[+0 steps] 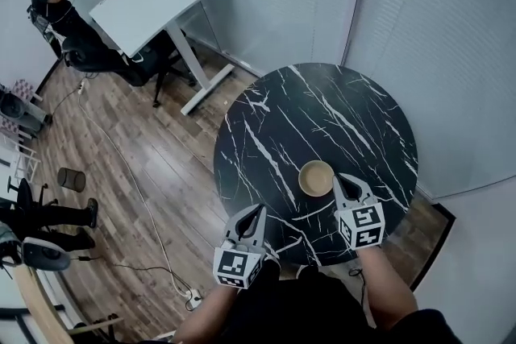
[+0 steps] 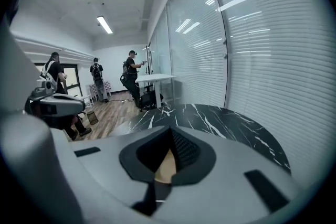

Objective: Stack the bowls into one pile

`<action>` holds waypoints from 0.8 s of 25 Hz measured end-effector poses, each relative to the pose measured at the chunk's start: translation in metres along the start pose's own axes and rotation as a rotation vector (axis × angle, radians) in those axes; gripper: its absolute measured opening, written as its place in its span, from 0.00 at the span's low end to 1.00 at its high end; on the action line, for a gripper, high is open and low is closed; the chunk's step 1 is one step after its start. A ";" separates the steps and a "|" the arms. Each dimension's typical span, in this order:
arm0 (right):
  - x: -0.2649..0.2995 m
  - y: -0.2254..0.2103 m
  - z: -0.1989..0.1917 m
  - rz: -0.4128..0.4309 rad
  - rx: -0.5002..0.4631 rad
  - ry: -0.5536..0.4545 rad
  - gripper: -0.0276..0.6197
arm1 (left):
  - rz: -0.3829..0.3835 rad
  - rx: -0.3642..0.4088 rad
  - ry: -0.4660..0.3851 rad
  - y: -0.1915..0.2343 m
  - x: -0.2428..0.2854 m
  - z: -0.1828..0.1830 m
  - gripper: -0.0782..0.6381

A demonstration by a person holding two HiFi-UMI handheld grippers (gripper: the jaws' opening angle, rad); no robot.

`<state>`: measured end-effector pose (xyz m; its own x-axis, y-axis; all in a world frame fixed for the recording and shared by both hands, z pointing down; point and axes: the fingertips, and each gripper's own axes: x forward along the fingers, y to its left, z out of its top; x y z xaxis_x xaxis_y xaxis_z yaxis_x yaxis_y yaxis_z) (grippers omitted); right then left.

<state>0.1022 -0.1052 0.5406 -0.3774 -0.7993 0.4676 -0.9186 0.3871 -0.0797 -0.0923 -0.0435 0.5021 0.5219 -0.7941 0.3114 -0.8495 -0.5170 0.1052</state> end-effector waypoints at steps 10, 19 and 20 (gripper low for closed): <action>-0.047 0.011 0.034 -0.012 -0.059 -0.172 0.06 | -0.110 0.035 -0.097 -0.027 0.020 0.046 0.13; -0.081 0.002 0.088 -0.069 -0.132 -0.298 0.05 | -0.205 0.087 -0.156 -0.057 0.035 0.082 0.13; -0.084 0.003 0.091 -0.073 -0.138 -0.307 0.05 | -0.209 0.091 -0.159 -0.058 0.036 0.084 0.13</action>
<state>0.1206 -0.0792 0.4210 -0.3486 -0.9200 0.1790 -0.9277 0.3660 0.0742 -0.0178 -0.0689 0.4283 0.6966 -0.7037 0.1395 -0.7155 -0.6957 0.0638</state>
